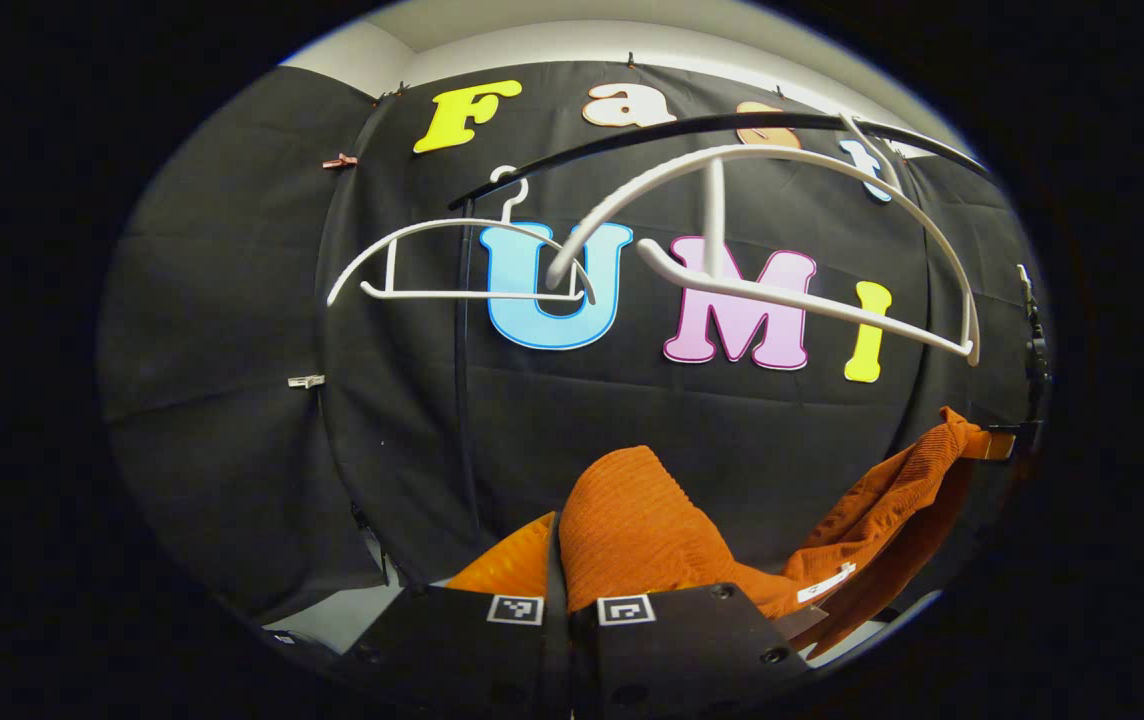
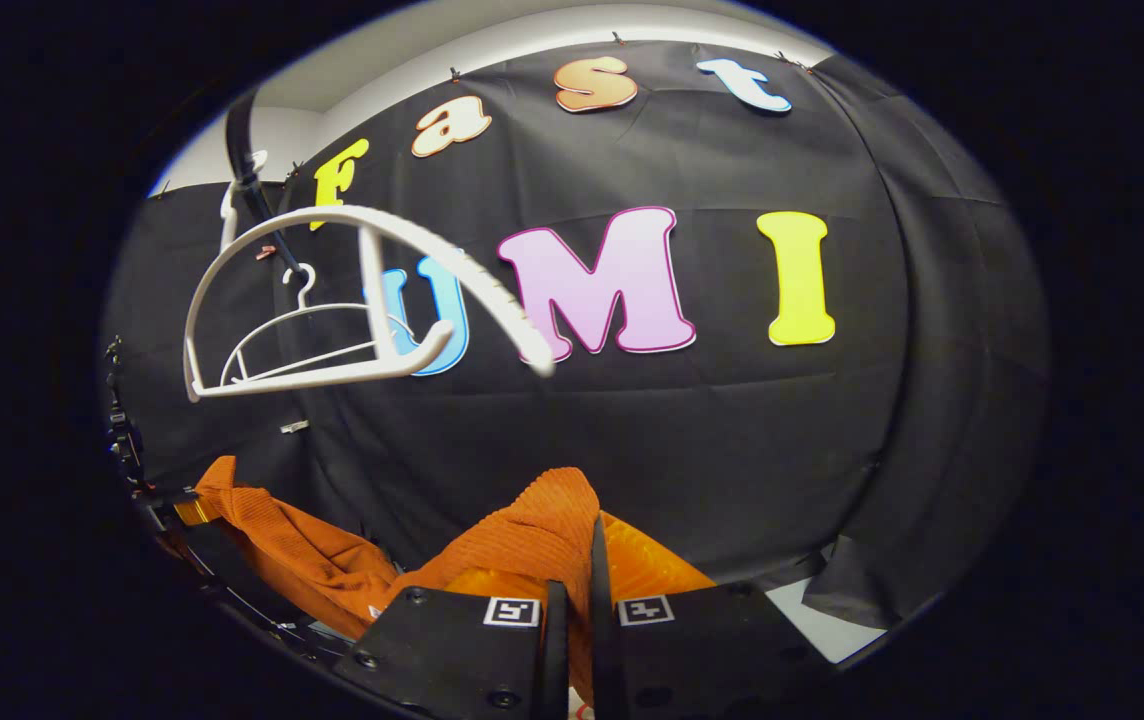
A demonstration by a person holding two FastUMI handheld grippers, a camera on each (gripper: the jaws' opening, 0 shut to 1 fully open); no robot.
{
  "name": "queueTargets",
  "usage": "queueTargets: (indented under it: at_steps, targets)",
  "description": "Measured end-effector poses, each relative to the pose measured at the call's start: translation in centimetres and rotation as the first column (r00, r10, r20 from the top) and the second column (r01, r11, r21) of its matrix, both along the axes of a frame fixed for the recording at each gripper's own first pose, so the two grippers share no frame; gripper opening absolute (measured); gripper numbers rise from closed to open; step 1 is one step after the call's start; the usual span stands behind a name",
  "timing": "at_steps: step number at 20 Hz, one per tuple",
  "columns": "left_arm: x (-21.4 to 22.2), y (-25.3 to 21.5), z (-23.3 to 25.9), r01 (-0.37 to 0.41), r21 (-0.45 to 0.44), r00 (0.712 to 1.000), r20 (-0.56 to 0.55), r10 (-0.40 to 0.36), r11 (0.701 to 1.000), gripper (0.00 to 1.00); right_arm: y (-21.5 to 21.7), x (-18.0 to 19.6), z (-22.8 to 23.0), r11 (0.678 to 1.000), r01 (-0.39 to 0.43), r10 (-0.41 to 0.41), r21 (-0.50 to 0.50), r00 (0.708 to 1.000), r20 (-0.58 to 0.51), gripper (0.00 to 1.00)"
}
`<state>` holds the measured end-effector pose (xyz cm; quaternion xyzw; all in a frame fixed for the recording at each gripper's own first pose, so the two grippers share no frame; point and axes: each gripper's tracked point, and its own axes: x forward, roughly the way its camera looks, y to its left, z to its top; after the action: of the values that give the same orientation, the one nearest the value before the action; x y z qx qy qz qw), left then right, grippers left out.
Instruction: Grasp the clothes on the hanger with both hands and then place them into the laundry hamper below.
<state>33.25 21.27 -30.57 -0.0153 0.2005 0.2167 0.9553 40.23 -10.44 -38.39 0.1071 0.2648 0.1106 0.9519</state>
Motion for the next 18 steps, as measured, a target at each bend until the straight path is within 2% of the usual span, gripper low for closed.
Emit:
queueTargets:
  at_steps: [6, 11, 18]
  targets:
    - [-0.7, -4.0, 0.9, 0.056, -0.030, 0.998, 0.005, -0.055, 0.998, 0.05, 4.8, -3.2, 0.9, 0.994, -0.085, 0.086, 0.076, 0.996, -0.021, 0.14]
    - [0.5, -7.6, 2.9, 0.107, -0.053, 0.993, 0.046, -0.104, 0.993, 0.05, 8.2, -4.7, 3.3, 0.982, -0.152, 0.152, 0.113, 0.988, 0.013, 0.14]
    - [2.0, -11.6, 2.7, 0.163, -0.085, 0.986, 0.062, -0.158, 0.983, 0.05, 12.2, -5.8, 4.1, 0.965, -0.251, 0.247, 0.078, 0.968, 0.050, 0.14]
